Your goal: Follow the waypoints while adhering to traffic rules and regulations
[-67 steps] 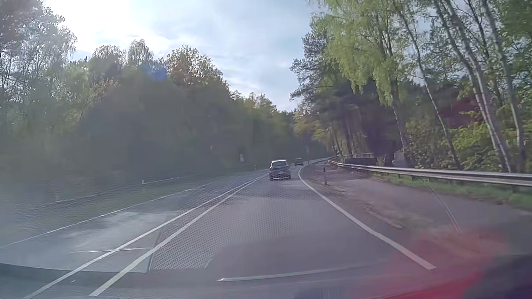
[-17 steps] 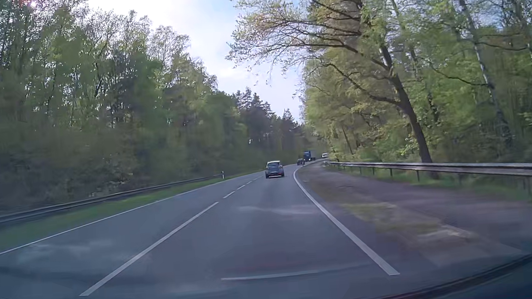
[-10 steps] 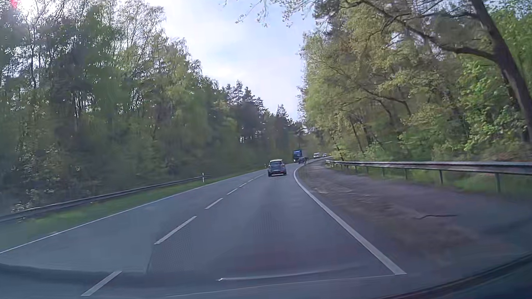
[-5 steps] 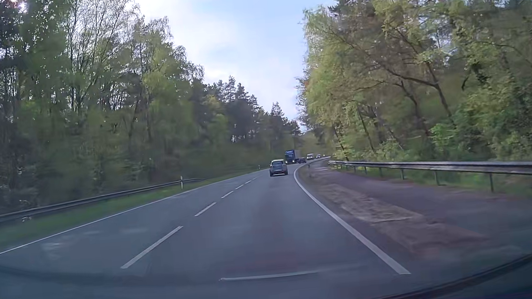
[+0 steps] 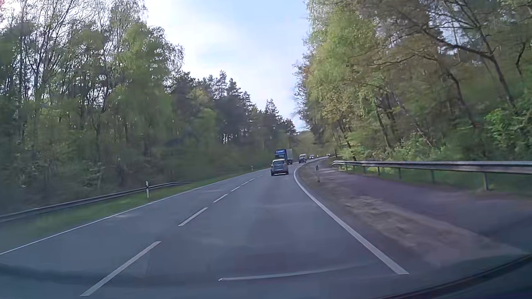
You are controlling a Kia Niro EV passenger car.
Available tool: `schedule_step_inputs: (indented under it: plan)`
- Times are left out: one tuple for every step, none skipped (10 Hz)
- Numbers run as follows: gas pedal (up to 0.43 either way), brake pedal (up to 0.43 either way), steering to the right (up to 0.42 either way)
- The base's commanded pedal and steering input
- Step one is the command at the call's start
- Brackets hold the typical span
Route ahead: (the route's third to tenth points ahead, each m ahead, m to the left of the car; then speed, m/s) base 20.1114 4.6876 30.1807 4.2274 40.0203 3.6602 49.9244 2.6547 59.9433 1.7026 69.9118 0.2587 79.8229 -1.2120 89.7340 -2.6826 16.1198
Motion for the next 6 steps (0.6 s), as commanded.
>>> schedule_step_inputs:
  plan:
    - [0.197,0.000,0.006]
    - [0.197,0.000,0.006]
    - [0.197,0.000,0.006]
    - [0.197,0.000,0.006]
    - [0.197,0.000,0.006]
    - [0.197,0.000,0.006]
